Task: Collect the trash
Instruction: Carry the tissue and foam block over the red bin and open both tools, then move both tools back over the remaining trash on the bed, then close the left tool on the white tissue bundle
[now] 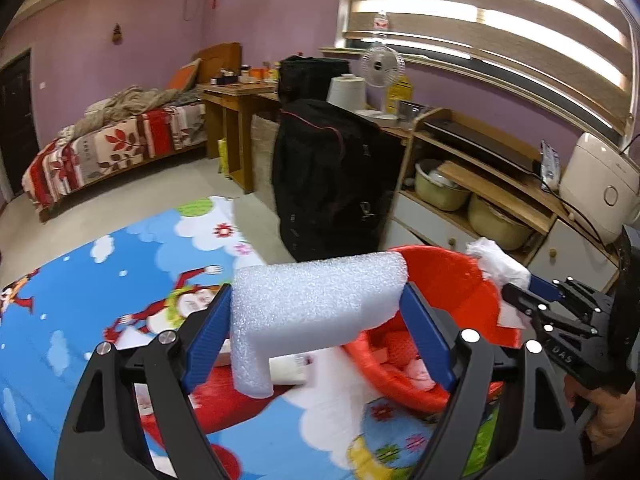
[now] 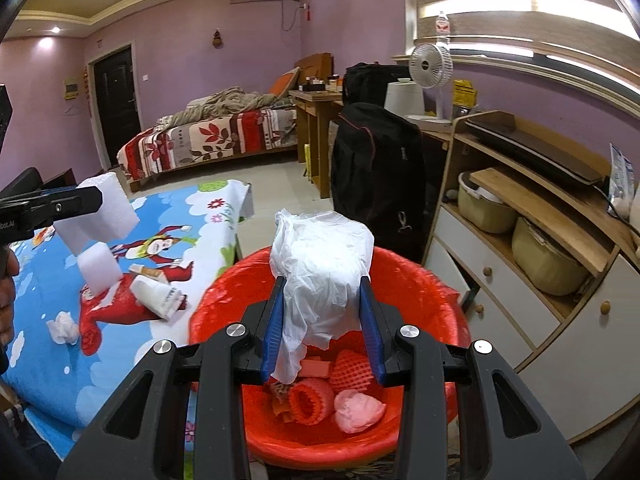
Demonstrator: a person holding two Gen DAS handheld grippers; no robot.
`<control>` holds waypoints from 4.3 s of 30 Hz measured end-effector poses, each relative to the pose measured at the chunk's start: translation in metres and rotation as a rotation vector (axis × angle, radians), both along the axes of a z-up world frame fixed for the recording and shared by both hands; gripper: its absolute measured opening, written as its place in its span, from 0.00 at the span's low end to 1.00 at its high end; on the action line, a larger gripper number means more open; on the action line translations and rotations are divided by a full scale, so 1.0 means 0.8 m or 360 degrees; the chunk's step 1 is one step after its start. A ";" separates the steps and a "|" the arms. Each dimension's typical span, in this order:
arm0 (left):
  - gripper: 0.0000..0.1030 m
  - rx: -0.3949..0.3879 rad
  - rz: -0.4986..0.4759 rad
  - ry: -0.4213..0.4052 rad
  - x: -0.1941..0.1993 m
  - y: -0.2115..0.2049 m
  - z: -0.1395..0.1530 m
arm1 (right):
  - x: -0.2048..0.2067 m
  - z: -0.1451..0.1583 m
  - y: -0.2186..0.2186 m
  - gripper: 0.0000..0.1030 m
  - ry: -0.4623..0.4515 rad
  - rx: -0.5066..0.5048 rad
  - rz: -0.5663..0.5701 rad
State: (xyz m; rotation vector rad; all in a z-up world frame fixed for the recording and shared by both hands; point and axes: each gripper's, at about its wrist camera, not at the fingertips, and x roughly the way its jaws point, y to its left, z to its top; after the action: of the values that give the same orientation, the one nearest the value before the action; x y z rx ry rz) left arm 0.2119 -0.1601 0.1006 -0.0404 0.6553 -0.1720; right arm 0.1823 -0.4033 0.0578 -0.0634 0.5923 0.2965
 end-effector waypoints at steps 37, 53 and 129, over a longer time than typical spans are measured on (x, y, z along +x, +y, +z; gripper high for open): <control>0.90 -0.0220 -0.0226 0.0065 0.063 -0.081 -0.007 | 0.023 -0.003 -0.061 0.72 0.0009 0.0080 -0.0174; 0.95 -0.0258 -0.0057 -0.0039 0.007 -0.001 0.004 | -0.006 0.002 -0.007 0.82 -0.0016 0.0127 -0.0027; 0.49 -0.0120 0.0369 0.0478 -0.108 0.191 -0.179 | -0.031 -0.075 0.193 0.82 0.0223 -0.0011 0.0275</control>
State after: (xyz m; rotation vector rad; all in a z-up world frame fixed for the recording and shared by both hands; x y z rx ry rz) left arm 0.1252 -0.0071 -0.0427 -0.2170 0.9368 0.0350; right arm 0.1577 -0.2486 -0.0019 -0.1015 0.7286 0.4696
